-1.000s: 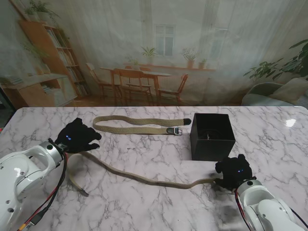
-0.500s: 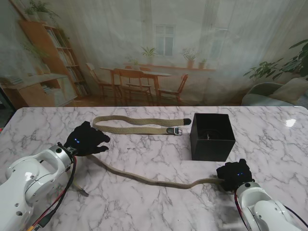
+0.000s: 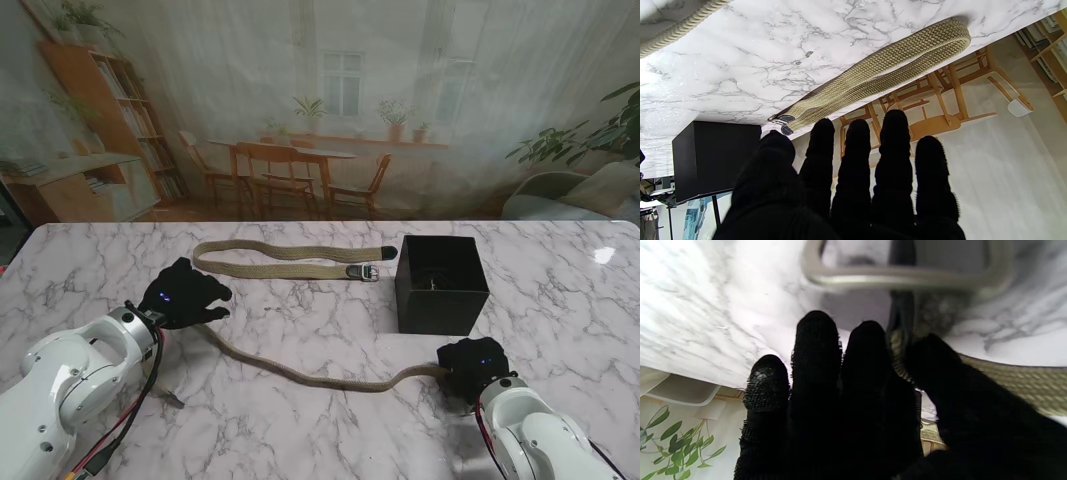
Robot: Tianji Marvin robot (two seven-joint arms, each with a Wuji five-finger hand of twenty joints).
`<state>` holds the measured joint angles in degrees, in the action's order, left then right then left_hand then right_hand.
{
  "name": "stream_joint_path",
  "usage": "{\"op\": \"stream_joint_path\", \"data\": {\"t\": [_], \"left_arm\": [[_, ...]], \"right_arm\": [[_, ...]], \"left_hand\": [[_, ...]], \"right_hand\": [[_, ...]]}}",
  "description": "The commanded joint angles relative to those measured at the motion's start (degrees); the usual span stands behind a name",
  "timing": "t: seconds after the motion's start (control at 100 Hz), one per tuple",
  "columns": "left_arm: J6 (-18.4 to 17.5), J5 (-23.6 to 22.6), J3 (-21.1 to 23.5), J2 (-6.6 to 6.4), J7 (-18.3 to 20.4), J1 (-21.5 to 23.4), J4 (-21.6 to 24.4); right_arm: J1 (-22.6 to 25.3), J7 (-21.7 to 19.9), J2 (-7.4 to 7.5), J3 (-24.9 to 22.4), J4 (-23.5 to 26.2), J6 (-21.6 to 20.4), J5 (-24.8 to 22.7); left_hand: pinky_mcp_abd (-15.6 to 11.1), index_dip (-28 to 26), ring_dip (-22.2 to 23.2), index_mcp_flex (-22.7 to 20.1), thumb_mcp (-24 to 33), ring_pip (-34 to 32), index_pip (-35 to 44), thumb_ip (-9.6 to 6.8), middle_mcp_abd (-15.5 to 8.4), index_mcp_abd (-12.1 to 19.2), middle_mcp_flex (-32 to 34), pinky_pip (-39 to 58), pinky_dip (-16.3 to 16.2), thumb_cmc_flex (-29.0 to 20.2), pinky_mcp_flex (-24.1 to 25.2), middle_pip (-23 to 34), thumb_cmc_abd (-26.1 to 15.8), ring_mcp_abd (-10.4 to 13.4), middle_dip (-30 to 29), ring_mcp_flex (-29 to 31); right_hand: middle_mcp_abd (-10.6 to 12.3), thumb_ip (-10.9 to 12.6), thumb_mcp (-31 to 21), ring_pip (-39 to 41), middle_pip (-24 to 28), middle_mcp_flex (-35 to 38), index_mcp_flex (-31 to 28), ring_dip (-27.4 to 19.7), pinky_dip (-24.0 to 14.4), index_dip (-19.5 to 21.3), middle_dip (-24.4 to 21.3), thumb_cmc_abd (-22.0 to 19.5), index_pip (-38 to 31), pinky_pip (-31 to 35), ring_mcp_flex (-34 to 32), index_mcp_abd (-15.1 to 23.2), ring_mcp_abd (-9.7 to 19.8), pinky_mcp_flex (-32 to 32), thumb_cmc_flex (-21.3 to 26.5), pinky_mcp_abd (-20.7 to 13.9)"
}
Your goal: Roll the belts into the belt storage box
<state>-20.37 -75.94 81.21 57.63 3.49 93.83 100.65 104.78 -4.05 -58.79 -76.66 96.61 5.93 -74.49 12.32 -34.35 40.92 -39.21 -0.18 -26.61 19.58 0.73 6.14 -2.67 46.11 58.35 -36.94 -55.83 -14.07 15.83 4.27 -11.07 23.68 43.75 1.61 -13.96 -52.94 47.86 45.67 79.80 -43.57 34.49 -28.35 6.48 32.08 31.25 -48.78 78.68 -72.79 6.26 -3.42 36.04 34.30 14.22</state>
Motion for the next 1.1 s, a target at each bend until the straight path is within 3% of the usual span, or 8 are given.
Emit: {"op": "stream_joint_path", "data": {"t": [0.0,0.09,0.35,0.44,0.54,0.69,0.83,1.09], "left_arm": [[0.20,0.19,-0.24,0.18,0.56,0.14,-0.24],[0.34,0.25,-0.23,0.20,0.50,0.28,-0.24],[0.42,0.20,-0.09,0.21,0.28,0.39,-0.27],[0.32,0.09,-0.01,0.20,-0.01,0.39,-0.38],[0.40,0.11,0.08,0.23,-0.38,0.49,-0.50],[0.50,0.32,-0.01,0.24,-0.49,0.50,-0.76],[0.74,0.49,-0.06,0.26,-0.30,0.57,-0.75],[0.86,0.76,0.00,0.31,-0.54,0.53,-0.94]], "right_arm": [[-0.36,0.13,-0.40,0.83,-0.30,0.29,1.52],[-0.46,-0.35,-0.46,1.13,-0.15,0.77,2.35],[2.29,7.12,-0.56,-2.60,1.27,-2.57,-1.63],[3.64,11.33,-0.47,-5.01,2.09,-5.31,-4.01],[4.21,16.33,-0.06,-7.21,1.93,-8.47,-7.36],[5.51,14.61,0.78,-10.83,3.24,-12.61,-12.08],[5.41,14.60,2.01,-12.96,2.03,-17.62,-16.62],[3.08,20.33,4.03,-13.45,-4.34,-24.55,-19.14]], "left_hand": [[1.98,-0.70,-0.61,-1.12,-0.63,1.53,-0.15,0.21,1.04,-0.77,0.64,-1.34,-1.27,0.12,0.64,-0.59,-1.31,-1.05,0.05,-0.45],[1.96,-0.68,-0.60,-1.12,-0.66,1.50,-0.16,0.22,1.14,-0.88,0.71,-1.35,-1.29,0.19,0.60,-0.53,-1.37,-1.15,0.08,-0.46],[2.01,-0.63,-0.58,-1.11,-0.71,1.47,-0.19,0.23,1.15,-0.93,0.76,-1.43,-1.32,0.26,0.65,-0.49,-1.44,-1.16,0.10,-0.43],[2.02,-0.61,-0.59,-1.06,-0.67,1.49,-0.22,0.21,1.12,-0.87,0.77,-1.47,-1.33,0.19,0.70,-0.49,-1.46,-1.14,0.10,-0.47],[2.01,-0.58,-0.59,-1.03,-0.64,1.50,-0.26,0.20,1.16,-0.94,0.67,-1.45,-1.36,0.16,0.69,-0.53,-1.49,-1.13,0.09,-0.50],[2.03,-0.57,-0.58,-1.03,-0.68,1.46,-0.28,0.22,1.18,-0.95,0.76,-1.47,-1.38,0.22,0.70,-0.50,-1.52,-1.19,0.10,-0.44],[1.97,-0.56,-0.58,-1.01,-0.64,1.48,-0.30,0.21,1.14,-0.92,0.76,-1.45,-1.40,0.13,0.64,-0.50,-1.48,-1.16,0.11,-0.50],[2.01,-0.50,-0.56,-0.92,-0.65,1.44,-0.39,0.20,1.19,-1.00,0.77,-1.44,-1.44,0.15,0.69,-0.48,-1.56,-1.21,0.11,-0.46]], "right_hand": [[-0.37,1.41,-2.34,3.38,3.83,3.84,1.43,0.94,1.05,-2.92,-0.01,-2.47,5.02,2.47,-2.33,-4.40,-1.43,0.95,-0.54,1.50],[-1.33,7.15,-0.31,0.17,-0.49,3.80,2.17,-1.80,2.07,3.94,-3.44,-6.04,11.72,2.33,-2.01,-7.61,-2.57,-0.32,-8.09,1.92],[-2.30,7.85,5.14,-5.41,-6.59,-0.30,-1.27,-1.31,1.72,11.41,-1.88,-7.42,12.25,0.34,2.11,-4.47,-3.05,-3.93,-13.02,2.07],[-2.36,7.87,4.67,-5.70,-6.94,-0.53,-1.44,-1.42,1.87,11.63,-2.03,-7.44,12.47,-0.10,2.35,-3.22,-3.00,-4.25,-12.63,2.28],[-1.68,7.84,4.18,-8.88,-9.20,-5.16,7.61,-2.24,2.38,11.36,-2.10,-7.50,16.69,-1.99,5.40,-0.44,-1.96,-5.76,-11.85,1.70],[-1.04,7.53,1.87,-16.59,-15.61,-14.18,18.28,-4.13,2.77,9.58,-3.62,-6.41,18.71,-6.65,11.31,7.78,-0.56,-9.32,-9.65,1.71],[-0.52,7.15,-4.55,-23.64,-22.66,-25.43,25.66,-6.39,3.07,5.22,-7.46,-1.56,18.24,-11.80,17.24,15.43,2.18,-12.58,-7.39,1.64],[-4.54,6.33,-12.23,-29.67,-25.37,-45.23,26.63,-11.15,4.13,2.63,-14.88,10.22,18.97,-15.92,26.21,19.69,2.34,-15.64,-7.64,0.58]]}}
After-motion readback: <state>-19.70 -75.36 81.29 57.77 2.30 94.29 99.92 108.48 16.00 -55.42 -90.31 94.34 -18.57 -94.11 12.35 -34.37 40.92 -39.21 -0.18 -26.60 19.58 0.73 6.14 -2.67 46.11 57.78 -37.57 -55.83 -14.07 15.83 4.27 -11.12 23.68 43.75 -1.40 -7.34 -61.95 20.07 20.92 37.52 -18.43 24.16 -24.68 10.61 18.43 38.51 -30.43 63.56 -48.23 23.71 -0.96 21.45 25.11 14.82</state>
